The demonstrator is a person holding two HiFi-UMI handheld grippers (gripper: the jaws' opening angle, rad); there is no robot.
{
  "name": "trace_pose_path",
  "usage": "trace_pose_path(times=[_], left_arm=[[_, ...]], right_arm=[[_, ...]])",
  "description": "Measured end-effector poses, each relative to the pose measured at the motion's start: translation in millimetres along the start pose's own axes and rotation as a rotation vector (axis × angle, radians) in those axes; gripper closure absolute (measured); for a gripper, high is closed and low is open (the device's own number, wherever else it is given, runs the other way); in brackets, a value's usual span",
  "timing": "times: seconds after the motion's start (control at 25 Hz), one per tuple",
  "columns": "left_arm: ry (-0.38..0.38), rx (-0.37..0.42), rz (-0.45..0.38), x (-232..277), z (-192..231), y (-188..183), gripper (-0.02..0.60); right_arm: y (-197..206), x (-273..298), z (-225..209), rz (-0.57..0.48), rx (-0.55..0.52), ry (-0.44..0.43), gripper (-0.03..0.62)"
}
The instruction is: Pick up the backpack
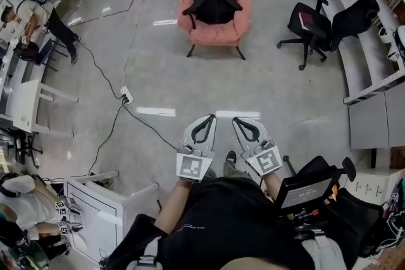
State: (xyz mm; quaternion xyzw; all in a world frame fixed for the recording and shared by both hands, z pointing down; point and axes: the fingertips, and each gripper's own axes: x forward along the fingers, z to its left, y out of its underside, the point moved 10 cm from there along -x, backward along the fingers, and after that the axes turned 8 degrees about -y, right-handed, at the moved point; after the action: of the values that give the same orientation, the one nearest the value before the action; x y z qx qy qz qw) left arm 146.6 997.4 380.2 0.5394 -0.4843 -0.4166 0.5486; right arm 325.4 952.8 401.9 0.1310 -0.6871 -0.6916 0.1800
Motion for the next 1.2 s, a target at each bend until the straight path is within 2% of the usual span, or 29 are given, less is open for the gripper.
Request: trace_pose_path(times=[0.36, 0.64, 0.88, 1.2], left_arm=[[-0.022, -0.023, 0.028, 38, 48, 12, 0.581], [0.066, -0.022, -0.019, 83, 111, 13, 0.581], [0.108, -0.011, -0.041, 113, 167, 9, 0.581], [0.093, -0.046, -0.012, 168, 178, 19, 0.581]], right_arm=[[3, 51, -26, 0.012, 0.011, -0.008, 0.579], [-4, 117, -37, 0.013, -0.045, 0.051, 0.579], [-15, 173, -42, 0.025, -0.061, 0.087, 0.579], [-7, 198, -88, 0.058, -0.096, 0.132, 0.579]])
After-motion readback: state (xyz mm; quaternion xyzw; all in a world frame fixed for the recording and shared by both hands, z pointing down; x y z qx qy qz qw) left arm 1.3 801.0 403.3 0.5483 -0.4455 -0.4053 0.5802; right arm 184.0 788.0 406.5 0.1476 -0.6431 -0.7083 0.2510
